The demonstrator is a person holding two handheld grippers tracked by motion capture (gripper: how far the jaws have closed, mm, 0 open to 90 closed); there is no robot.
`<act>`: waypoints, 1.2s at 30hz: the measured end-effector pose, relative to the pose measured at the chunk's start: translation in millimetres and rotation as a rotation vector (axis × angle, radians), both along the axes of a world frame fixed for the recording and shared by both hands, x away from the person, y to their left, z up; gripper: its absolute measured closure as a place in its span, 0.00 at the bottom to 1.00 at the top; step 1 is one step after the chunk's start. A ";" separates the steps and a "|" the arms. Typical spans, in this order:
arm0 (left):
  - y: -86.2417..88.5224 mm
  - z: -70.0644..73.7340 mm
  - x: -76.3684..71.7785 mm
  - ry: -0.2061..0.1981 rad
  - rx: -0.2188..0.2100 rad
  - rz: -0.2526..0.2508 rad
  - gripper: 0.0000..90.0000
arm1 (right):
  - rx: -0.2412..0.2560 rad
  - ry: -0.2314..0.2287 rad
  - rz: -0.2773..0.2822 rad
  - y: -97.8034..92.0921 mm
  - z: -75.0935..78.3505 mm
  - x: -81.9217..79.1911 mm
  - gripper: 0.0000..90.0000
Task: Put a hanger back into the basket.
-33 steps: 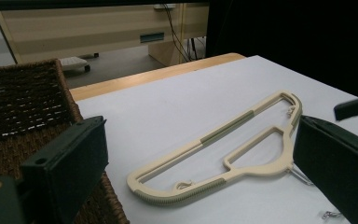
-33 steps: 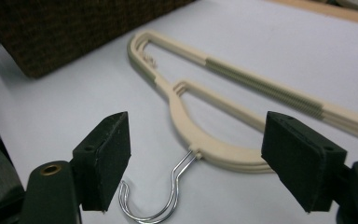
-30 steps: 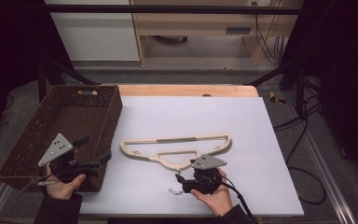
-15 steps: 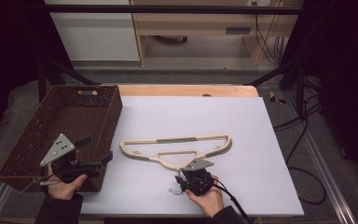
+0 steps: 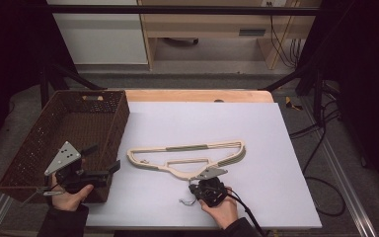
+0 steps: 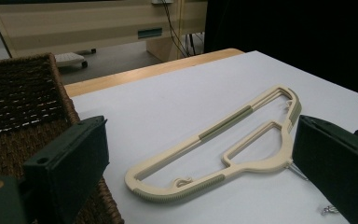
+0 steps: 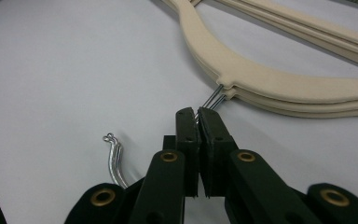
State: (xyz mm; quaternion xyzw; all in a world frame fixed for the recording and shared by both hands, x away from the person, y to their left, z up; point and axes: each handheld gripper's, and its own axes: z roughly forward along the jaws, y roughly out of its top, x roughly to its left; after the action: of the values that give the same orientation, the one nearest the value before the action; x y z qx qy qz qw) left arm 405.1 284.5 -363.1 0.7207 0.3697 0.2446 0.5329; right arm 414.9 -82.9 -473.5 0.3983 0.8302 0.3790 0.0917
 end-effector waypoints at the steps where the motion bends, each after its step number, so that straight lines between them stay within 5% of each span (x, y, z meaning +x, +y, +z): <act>1: 0.2 -0.2 0.1 0.000 -0.001 0.001 0.04 | 0.000 0.000 0.000 0.0 0.0 0.0 0.98; 12: -5.0 -1.1 -0.8 0.001 0.009 -0.012 0.04 | 0.033 0.028 0.002 -9.3 5.7 2.6 0.99; 21: -29.9 -8.1 -1.0 0.011 0.054 -0.068 0.05 | 0.086 0.030 0.008 -17.9 15.5 4.8 0.99; 32: -66.7 -23.9 2.4 0.039 0.142 -0.153 0.06 | 0.126 0.018 0.027 -24.1 30.1 7.7 0.99; 36: -84.5 -30.3 12.5 0.045 0.207 -0.182 0.07 | 0.144 0.003 0.032 -24.5 42.3 10.0 0.99</act>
State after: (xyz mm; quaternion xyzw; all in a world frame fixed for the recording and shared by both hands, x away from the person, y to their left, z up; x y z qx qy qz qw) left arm 417.7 200.0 -393.4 0.8079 0.2875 0.2158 0.4671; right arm 424.9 -107.5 -431.1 0.3913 0.8071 0.4386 0.0554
